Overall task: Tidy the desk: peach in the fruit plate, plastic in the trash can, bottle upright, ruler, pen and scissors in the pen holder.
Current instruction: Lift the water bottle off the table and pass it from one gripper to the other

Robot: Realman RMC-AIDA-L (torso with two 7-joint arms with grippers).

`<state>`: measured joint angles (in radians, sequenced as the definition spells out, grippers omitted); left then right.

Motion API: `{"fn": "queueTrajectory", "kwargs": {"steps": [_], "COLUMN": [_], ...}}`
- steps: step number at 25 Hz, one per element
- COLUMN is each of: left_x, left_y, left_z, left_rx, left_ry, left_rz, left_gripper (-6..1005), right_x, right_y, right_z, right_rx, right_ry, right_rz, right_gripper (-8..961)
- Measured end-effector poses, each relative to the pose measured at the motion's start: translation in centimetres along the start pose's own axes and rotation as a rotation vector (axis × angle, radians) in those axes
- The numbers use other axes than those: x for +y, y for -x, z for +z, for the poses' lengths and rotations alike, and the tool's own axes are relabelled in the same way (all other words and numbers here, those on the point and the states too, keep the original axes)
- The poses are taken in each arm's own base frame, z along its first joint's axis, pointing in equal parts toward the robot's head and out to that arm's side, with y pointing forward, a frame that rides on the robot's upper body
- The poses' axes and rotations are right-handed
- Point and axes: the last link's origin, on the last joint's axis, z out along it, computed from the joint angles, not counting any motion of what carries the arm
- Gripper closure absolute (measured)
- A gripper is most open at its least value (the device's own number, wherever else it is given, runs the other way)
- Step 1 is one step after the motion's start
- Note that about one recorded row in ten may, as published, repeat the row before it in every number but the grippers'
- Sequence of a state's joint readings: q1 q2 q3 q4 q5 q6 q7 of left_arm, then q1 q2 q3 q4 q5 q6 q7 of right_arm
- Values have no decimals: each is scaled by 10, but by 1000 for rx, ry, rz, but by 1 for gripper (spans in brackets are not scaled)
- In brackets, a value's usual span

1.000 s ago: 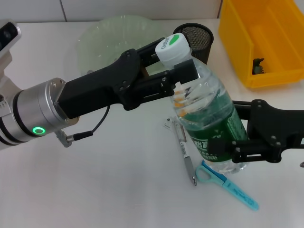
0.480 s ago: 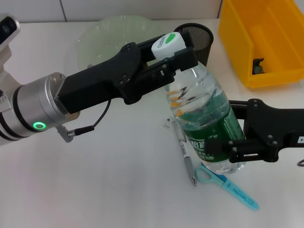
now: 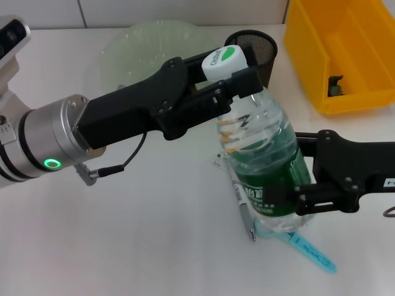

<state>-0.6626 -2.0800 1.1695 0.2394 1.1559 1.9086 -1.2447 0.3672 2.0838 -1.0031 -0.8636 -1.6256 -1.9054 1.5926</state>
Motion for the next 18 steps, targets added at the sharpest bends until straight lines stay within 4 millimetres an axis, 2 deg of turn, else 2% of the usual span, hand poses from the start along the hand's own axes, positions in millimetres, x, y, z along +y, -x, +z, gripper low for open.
{"fn": "queueTrajectory", "kwargs": {"steps": [11,15,18], "left_x": [1,1,1], "left_y": [0,-2,-3], "left_z": [4,0,-8], "left_rx": [-42,-47,-70], "left_ry": [31,20,-2], "left_rz": [-16,7,65], "left_gripper": [543,538,534], "right_x": [2,7,11], "right_y": [12,17,17], "right_z": [14,7,-12], "right_rx": [186,197,166], "right_ry": [-25,-52,-102], "right_rz": [-8,-23,-17], "right_gripper": [113,113,113]}}
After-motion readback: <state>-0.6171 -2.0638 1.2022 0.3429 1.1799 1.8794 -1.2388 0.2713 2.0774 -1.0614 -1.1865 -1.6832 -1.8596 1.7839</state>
